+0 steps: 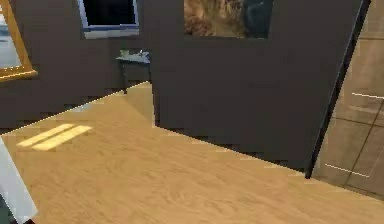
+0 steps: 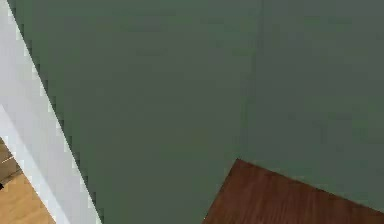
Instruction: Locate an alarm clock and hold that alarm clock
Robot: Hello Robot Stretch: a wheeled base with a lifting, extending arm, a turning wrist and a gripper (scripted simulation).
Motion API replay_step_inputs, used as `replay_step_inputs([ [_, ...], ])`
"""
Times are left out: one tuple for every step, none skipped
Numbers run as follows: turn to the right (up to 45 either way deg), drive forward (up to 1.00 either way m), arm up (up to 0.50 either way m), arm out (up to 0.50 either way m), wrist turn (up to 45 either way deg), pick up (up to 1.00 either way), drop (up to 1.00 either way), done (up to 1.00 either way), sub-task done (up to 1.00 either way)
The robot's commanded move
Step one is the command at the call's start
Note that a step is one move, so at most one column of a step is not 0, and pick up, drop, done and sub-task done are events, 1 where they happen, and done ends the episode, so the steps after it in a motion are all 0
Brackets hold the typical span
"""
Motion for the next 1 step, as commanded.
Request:
replay_step_inputs([
  [-45.0,0.0,0.0,0.0,0.0,0.0,0.0,0.0,0.0],
])
